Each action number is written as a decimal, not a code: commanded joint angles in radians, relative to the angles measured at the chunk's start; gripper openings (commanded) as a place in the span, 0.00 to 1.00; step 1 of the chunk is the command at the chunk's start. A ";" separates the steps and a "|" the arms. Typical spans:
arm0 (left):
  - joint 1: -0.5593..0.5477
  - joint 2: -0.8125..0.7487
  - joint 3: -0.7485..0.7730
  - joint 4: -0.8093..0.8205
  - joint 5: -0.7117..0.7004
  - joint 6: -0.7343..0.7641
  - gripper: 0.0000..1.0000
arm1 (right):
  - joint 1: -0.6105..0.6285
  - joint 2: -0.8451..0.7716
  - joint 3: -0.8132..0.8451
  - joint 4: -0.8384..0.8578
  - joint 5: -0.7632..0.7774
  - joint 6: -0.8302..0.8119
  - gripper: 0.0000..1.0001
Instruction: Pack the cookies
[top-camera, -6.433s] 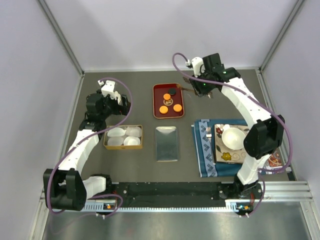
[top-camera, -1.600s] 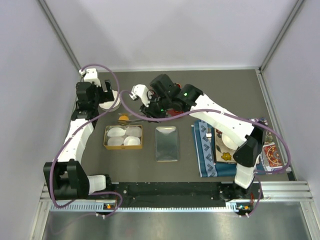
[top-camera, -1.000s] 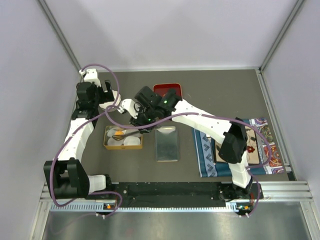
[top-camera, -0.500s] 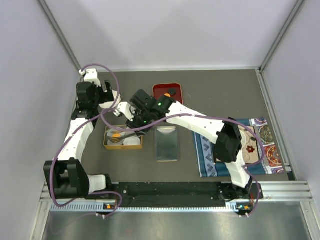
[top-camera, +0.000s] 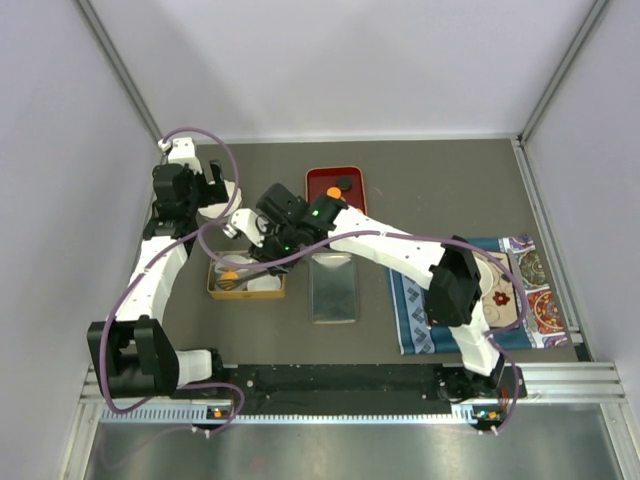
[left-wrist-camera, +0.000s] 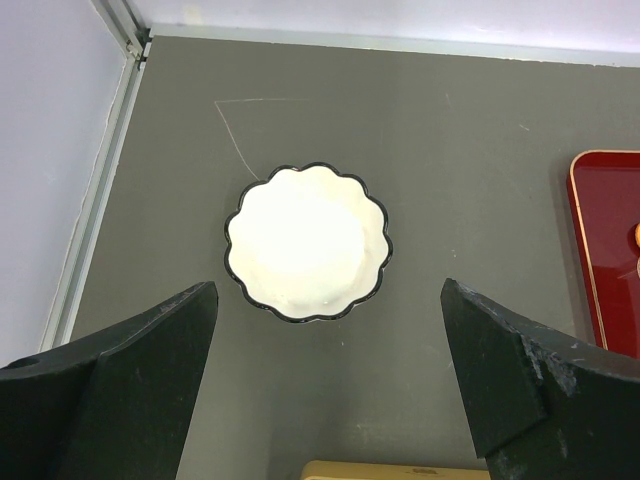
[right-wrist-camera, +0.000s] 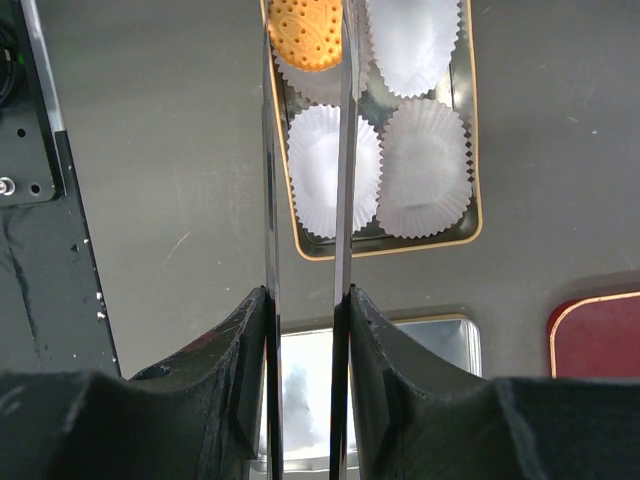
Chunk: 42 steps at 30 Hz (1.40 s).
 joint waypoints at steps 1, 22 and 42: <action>0.006 -0.010 -0.005 0.050 0.004 0.001 0.99 | 0.021 0.010 0.065 0.039 -0.007 -0.012 0.17; 0.009 -0.024 -0.012 0.050 0.010 0.011 0.99 | 0.019 0.025 0.069 0.040 0.015 -0.023 0.35; 0.011 -0.027 -0.021 0.055 0.014 0.002 0.99 | 0.019 -0.024 0.075 0.045 0.041 -0.003 0.40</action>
